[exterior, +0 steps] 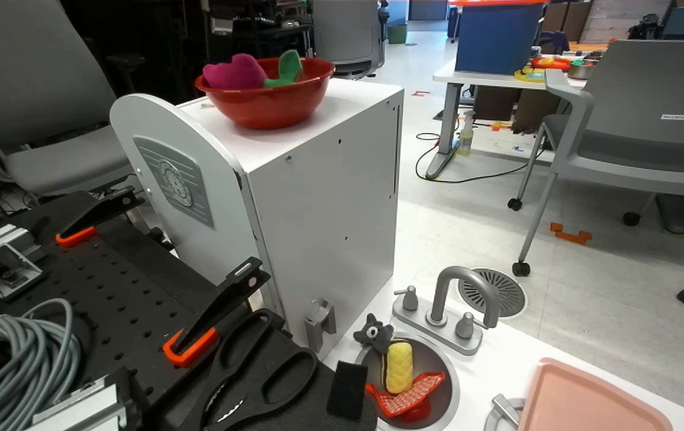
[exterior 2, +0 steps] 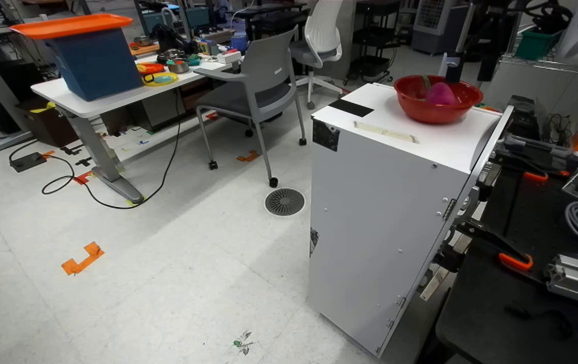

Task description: Remove the beetroot plushie out of the bowl

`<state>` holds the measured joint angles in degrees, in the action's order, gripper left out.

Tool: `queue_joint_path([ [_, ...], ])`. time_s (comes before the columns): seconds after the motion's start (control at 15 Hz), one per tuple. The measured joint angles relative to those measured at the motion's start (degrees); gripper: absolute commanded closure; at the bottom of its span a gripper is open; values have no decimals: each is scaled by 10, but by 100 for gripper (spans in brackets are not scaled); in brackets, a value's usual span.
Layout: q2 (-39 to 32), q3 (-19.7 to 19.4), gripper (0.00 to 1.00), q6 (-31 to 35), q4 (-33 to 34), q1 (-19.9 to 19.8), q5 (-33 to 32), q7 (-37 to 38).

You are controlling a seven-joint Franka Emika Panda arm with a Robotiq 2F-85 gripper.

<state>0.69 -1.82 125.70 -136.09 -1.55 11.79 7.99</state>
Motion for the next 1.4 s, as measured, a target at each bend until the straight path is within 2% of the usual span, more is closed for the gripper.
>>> queue_joint_path([
  [0.4, 0, -15, 0, -7, -4, -20, -6, 1],
  [0.73, 0, -15, 0, -5, 1, -21, -27, 12],
  [1.13, 0, -10, 0, 4, 8, -20, -98, 61],
  [1.4, -5, -9, 0, 4, 14, -20, -106, 72],
])
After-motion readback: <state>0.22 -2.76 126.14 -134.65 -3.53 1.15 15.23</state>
